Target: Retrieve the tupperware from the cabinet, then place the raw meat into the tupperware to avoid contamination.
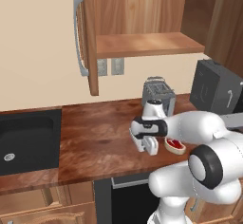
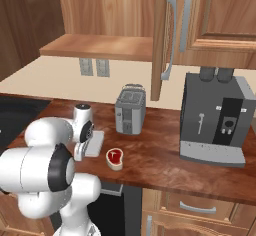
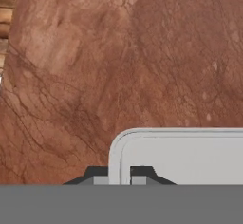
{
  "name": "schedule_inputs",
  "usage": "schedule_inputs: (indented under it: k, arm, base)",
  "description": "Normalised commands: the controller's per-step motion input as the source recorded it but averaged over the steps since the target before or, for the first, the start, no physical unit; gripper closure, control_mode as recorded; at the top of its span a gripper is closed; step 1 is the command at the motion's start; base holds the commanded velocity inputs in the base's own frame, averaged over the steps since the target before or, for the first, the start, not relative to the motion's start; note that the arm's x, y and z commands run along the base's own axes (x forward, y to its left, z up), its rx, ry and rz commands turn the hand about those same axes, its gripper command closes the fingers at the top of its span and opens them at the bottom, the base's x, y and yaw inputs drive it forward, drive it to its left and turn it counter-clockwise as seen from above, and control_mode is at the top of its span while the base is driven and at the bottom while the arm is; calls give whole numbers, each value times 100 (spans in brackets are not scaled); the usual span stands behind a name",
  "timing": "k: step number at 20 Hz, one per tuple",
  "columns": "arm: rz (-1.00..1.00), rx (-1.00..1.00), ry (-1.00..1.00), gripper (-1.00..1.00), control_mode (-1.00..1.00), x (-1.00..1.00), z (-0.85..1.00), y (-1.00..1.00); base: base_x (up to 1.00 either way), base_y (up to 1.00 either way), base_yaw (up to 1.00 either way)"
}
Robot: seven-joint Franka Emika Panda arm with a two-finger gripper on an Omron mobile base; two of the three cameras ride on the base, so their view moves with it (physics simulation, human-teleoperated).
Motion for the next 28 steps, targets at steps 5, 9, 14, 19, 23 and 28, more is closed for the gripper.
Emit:
schedule_inputs:
  k: [5, 9, 14, 19, 23, 28]
  arm:
    - [0, 0, 2, 100, -100, 16, -14, 1]
    - [0, 0, 2, 100, -100, 15, -16, 1]
    - [0, 0, 2, -100, -100, 12, -14, 1]
    - [0, 0, 2, -100, -100, 6, -9, 0]
    - [0, 0, 1, -100, -100, 0, -2, 0]
    - [0, 0, 0, -100, -100, 0, 0, 0]
  base:
    - [0, 0, 0]
    - [0, 0, 0]
    - [0, 0, 0]
    - [0, 0, 0]
    - [0, 0, 0]
    - [0, 0, 0]
